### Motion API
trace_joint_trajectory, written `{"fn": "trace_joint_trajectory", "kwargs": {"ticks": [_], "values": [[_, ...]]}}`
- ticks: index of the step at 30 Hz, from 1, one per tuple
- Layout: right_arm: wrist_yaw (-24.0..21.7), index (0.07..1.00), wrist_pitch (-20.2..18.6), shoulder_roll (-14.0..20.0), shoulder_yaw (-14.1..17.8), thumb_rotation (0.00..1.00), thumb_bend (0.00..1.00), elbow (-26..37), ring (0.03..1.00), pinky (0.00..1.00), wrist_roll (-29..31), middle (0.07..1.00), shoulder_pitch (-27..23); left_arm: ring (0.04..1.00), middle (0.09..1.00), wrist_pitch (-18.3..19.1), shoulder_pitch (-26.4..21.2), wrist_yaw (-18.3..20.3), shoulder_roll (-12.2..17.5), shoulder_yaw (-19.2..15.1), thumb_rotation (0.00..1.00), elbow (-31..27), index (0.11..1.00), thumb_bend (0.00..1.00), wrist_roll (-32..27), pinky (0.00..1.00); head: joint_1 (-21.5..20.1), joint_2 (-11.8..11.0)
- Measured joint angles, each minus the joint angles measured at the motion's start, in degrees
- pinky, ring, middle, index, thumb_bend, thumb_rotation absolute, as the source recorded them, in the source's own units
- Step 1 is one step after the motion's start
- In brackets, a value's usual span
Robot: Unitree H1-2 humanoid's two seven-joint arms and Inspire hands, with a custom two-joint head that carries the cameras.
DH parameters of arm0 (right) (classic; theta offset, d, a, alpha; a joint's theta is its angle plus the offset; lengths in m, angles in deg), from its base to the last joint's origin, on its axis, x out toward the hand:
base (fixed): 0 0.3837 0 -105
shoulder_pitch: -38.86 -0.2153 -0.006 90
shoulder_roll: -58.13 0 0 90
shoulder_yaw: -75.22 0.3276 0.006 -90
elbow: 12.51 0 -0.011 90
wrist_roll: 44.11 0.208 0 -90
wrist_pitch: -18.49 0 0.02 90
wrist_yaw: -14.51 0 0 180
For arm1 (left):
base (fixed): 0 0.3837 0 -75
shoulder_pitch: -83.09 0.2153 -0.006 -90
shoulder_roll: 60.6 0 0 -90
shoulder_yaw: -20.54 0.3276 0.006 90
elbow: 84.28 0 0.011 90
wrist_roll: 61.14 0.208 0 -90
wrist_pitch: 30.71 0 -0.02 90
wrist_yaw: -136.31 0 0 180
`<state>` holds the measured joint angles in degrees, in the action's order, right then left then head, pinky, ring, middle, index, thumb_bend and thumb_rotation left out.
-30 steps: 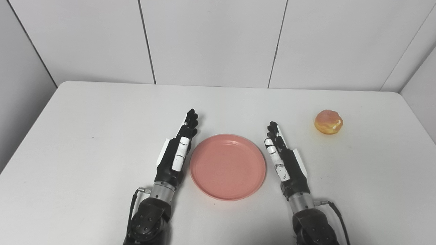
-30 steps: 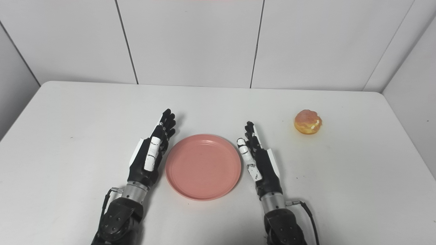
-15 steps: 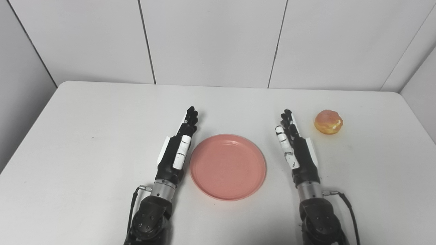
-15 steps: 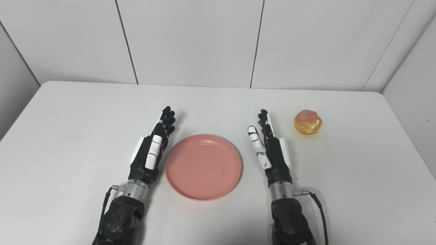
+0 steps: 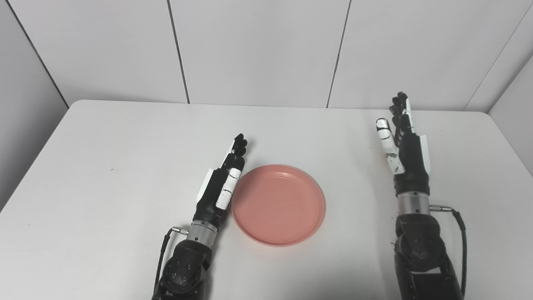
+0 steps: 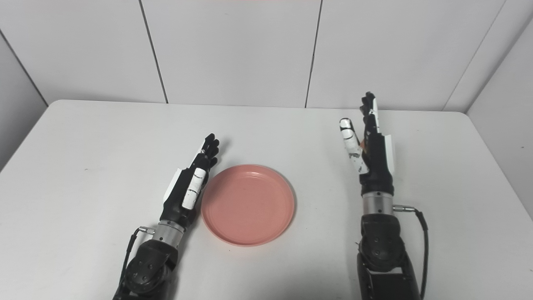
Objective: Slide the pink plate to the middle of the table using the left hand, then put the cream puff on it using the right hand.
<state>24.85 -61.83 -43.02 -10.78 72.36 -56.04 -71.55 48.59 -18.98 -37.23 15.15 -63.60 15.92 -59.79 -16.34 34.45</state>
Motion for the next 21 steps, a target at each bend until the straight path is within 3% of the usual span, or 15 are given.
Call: {"fn": "trace_joint_trajectory", "kwargs": {"ticks": [2,9,21], "values": [[0.5,0.984,0.0,0.7,0.2,0.82,0.66,0.0,0.971,0.83,-0.7,0.973,-0.2,1.000,0.996,0.1,0.0,0.3,0.0,-0.1,1.00,-0.1,0.991,0.65,-0.5,1.00,0.0,0.0],[2.1,0.978,0.0,2.1,1.6,0.76,0.60,-1.5,0.968,0.96,-1.8,0.955,-1.1,1.000,0.994,0.5,0.4,0.8,0.3,-0.1,1.00,-0.7,0.994,0.65,-1.0,1.00,-0.4,0.1],[3.8,0.968,-1.0,5.0,2.6,0.73,0.63,-2.3,0.943,0.94,-4.8,0.943,-2.3,1.000,0.991,1.5,1.3,1.6,0.3,-1.2,1.00,-1.8,0.986,0.59,-3.6,1.00,-1.1,0.1]]}}
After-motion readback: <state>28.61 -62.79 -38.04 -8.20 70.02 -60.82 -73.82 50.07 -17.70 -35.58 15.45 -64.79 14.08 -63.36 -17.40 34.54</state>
